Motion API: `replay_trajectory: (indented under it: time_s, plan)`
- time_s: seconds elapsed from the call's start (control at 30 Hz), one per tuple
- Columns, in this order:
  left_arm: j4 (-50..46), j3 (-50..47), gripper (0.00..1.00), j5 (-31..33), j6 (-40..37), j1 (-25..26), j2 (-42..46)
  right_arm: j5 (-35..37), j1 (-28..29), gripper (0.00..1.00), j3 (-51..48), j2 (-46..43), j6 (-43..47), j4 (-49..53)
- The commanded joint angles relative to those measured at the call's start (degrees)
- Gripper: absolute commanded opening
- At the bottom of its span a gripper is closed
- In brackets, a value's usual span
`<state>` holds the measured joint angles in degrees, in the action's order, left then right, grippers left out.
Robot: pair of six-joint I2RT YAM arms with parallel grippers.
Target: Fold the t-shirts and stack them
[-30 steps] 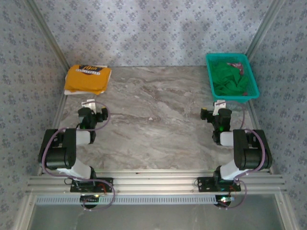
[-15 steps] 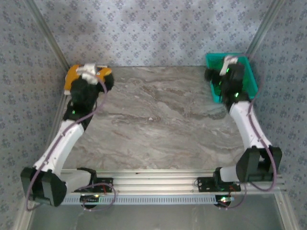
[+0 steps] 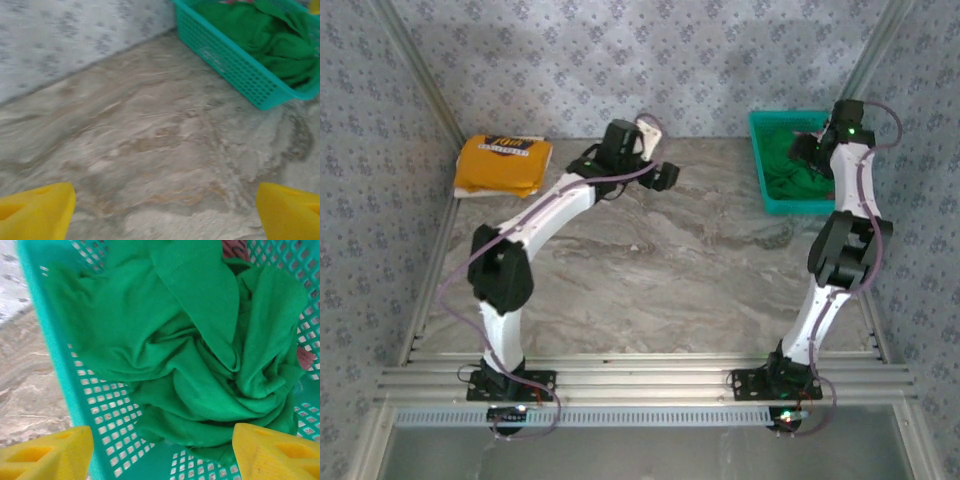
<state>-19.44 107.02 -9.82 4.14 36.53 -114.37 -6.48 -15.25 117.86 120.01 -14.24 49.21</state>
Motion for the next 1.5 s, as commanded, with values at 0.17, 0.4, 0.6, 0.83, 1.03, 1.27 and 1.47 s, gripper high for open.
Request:
replay_trajectory:
  time_s: [0.17,0.4,0.6,0.83,1.03,1.27,1.47]
  plan:
    - [-0.02,13.71,0.94,-6.79,1.16,2.86,-8.75,-0.27,0.08,0.73,11.42,11.02,2.56,6.27]
    - [1.51,7.36,0.94,-6.36,1.9,3.16,-6.68,-0.67,-0.09,0.59,18.92,19.51,3.3,5.46]
    - [5.59,-1.94,0.94,-4.86,2.8,3.14,-2.31,-0.39,0.94,0.14,23.63,21.2,3.79,7.38]
    - [6.45,-7.34,0.95,-2.02,2.45,3.14,1.42,4.85,3.82,0.0,25.1,8.81,3.33,10.12]
    - [9.23,-13.33,0.95,3.33,0.76,2.88,8.25,8.91,11.19,0.0,32.76,-0.75,7.25,9.85]
    - [17.64,-24.43,0.96,11.48,0.49,1.57,17.73,8.31,27.08,0.0,39.46,-6.79,15.11,5.9]
    - [25.41,-37.69,0.98,20.24,2.86,-1.5,28.77,2.65,36.87,0.05,33.84,-7.41,14.74,0.24]
